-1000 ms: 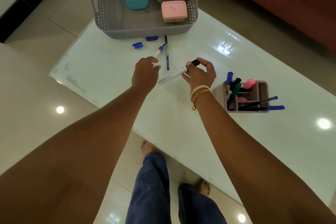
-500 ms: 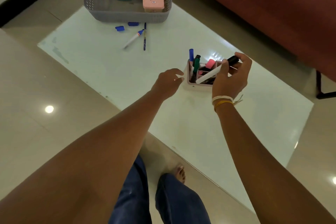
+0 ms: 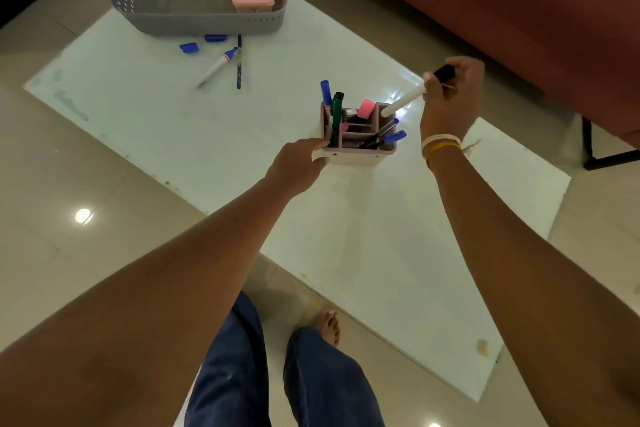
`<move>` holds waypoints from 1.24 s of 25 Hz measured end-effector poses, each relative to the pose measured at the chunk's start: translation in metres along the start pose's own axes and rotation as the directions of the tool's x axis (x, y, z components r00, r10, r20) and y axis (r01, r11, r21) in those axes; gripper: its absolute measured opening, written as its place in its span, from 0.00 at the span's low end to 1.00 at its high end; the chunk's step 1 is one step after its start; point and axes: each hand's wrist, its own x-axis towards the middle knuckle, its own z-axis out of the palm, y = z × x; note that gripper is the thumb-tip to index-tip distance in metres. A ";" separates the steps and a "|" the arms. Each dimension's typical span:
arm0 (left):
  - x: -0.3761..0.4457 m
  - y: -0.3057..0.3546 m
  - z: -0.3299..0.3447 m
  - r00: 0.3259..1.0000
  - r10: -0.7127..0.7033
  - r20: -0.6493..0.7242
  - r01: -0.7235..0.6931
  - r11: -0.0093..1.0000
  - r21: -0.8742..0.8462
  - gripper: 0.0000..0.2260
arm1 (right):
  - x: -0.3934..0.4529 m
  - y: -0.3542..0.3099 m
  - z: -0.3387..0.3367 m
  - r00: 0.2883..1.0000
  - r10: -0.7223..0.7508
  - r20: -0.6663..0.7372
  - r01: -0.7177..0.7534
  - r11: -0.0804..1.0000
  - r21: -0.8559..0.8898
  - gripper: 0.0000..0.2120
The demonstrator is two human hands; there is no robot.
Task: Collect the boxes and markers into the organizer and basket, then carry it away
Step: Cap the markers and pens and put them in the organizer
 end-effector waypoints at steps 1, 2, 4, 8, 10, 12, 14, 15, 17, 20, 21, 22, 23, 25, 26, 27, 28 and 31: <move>0.001 -0.001 0.000 1.000 -0.005 -0.020 0.005 1.000 -0.006 0.19 | 0.004 0.004 0.006 0.997 0.011 0.078 -0.008 0.999 -0.039 0.09; 0.002 -0.001 0.000 0.999 -0.010 -0.042 0.009 1.000 -0.011 0.18 | 0.008 0.008 0.012 0.987 0.039 0.158 -0.026 0.996 -0.087 0.08; 0.003 -0.001 0.000 0.997 -0.012 -0.081 0.010 1.000 -0.023 0.16 | 0.013 0.017 0.021 0.957 0.106 0.272 -0.057 0.982 -0.180 0.08; 0.005 -0.002 -0.004 0.997 0.007 -0.075 -0.011 0.999 -0.045 0.14 | 0.020 0.027 0.026 0.912 0.215 0.349 -0.096 0.940 -0.329 0.06; 0.004 -0.002 -0.010 0.998 0.027 -0.062 -0.030 0.999 -0.045 0.13 | 0.026 0.027 0.029 0.897 0.315 0.310 -0.207 0.920 -0.333 0.10; 0.004 -0.005 -0.020 0.996 0.050 -0.073 -0.053 0.998 -0.037 0.12 | 0.030 0.020 0.032 0.894 0.383 0.232 -0.315 0.906 -0.283 0.13; 0.006 -0.012 -0.033 0.996 0.046 -0.080 -0.049 0.998 -0.037 0.12 | 0.031 0.007 0.040 0.927 0.341 0.156 -0.295 0.921 -0.255 0.15; 0.008 -0.018 -0.042 0.995 0.040 -0.088 -0.044 0.998 -0.038 0.12 | 0.030 0.000 0.049 0.942 0.303 0.146 -0.264 0.935 -0.237 0.15; 0.010 -0.033 -0.059 0.994 0.036 -0.106 -0.038 0.999 -0.022 0.13 | 0.019 -0.021 0.076 0.953 0.258 0.161 -0.228 0.956 -0.185 0.14; 0.021 -0.066 -0.086 0.988 -0.019 -0.150 0.018 1.000 -0.006 0.14 | -0.008 -0.049 0.141 0.939 0.215 0.268 -0.185 0.974 -0.133 0.12; 0.026 -0.079 -0.096 0.986 -0.037 -0.165 0.038 0.999 0.002 0.15 | -0.018 -0.058 0.166 0.925 0.209 0.317 -0.170 0.974 -0.148 0.11; 0.031 -0.092 -0.107 0.982 -0.055 -0.182 0.058 0.998 0.008 0.15 | -0.027 -0.064 0.192 0.904 0.211 0.371 -0.158 0.973 -0.168 0.10; 0.037 -0.105 -0.118 0.976 -0.068 -0.208 0.072 0.997 0.013 0.15 | -0.036 -0.065 0.221 0.876 0.232 0.423 -0.157 0.966 -0.205 0.10; 0.051 -0.129 -0.142 0.952 -0.084 -0.294 0.092 0.996 0.013 0.15 | -0.048 -0.060 0.277 0.795 0.337 0.504 -0.199 0.930 -0.308 0.10; 0.059 -0.139 -0.153 0.936 -0.097 -0.339 0.107 0.994 0.012 0.14 | -0.053 -0.055 0.299 0.742 0.418 0.524 -0.245 0.897 -0.368 0.11; 0.068 -0.147 -0.163 0.918 -0.107 -0.382 0.121 0.993 0.014 0.14 | -0.058 -0.051 0.317 0.686 0.500 0.529 -0.298 0.856 -0.422 0.13; 0.077 -0.155 -0.173 0.905 -0.115 -0.409 0.137 0.990 0.023 0.14 | -0.063 -0.046 0.333 0.643 0.557 0.525 -0.334 0.821 -0.463 0.15; 0.102 -0.174 -0.197 0.881 -0.135 -0.453 0.160 0.987 0.017 0.14 | -0.077 -0.041 0.371 0.667 0.590 0.455 -0.319 0.778 -0.542 0.23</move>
